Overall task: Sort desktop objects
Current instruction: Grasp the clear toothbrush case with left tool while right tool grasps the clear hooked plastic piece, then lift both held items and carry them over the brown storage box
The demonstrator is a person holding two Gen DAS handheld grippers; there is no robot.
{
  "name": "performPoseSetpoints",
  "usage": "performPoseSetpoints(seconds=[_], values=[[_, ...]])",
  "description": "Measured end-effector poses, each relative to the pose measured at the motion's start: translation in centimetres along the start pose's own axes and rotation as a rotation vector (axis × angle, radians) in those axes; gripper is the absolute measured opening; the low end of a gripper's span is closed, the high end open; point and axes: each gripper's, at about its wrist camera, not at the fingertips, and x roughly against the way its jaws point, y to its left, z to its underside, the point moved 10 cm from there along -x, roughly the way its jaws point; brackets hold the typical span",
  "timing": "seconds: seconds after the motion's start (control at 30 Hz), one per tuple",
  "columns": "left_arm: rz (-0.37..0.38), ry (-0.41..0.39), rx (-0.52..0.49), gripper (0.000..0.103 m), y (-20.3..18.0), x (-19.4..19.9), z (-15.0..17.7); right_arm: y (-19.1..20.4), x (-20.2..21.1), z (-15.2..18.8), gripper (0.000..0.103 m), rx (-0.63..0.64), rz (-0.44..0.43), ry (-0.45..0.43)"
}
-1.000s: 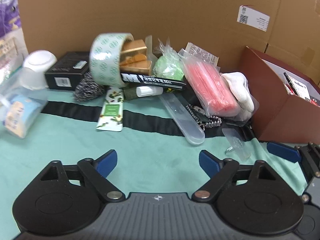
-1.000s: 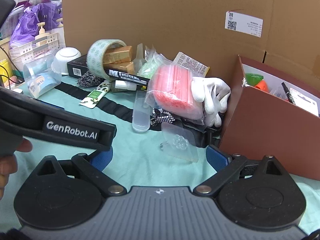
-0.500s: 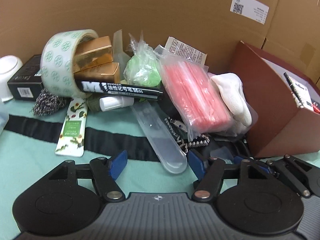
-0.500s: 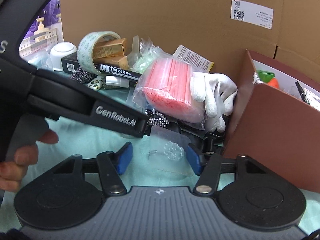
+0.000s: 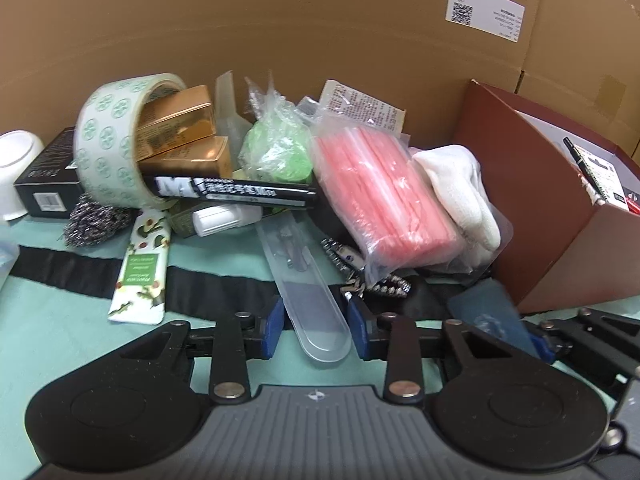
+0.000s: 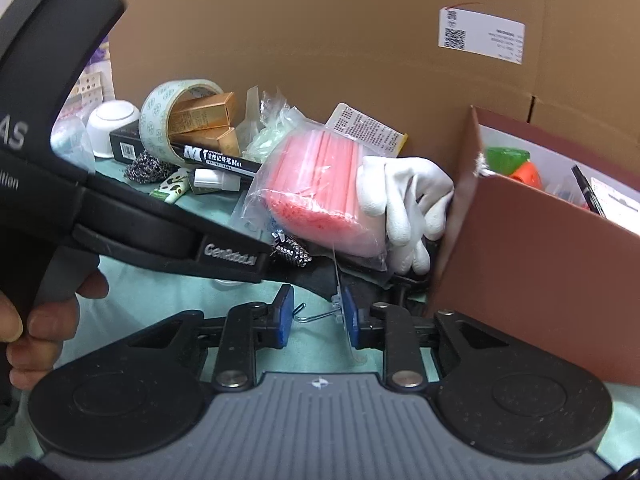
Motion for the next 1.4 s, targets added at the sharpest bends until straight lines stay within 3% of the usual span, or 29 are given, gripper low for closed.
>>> performPoseSetpoints(seconds=[0.37,0.77,0.97,1.27,1.37,1.4], values=[[-0.033,0.01,0.057,0.028,1.8,2.5,1.9,1.5,3.9,0.1,0.025,0.008,-0.03,-0.023],[-0.019,0.003,0.06,0.027,2.2,6.3,5.2,3.7,7.5,0.2,0.025,0.041,-0.071,-0.047],[-0.018,0.004,0.117,0.028,3.7,6.5,5.9,3.9,8.1,0.8,0.025,0.041,-0.087,-0.04],[-0.028,-0.013,0.078,0.054,3.9,5.2,4.7,3.2,7.5,1.3,0.025,0.02,-0.089,-0.024],[-0.045,-0.019,0.053,0.054,4.1,4.5,4.2,3.0,7.5,1.4,0.025,0.01,-0.09,-0.023],[-0.056,-0.015,0.031,0.048,3.9,4.3,4.0,3.0,7.4,1.5,0.025,0.007,-0.092,-0.022]])
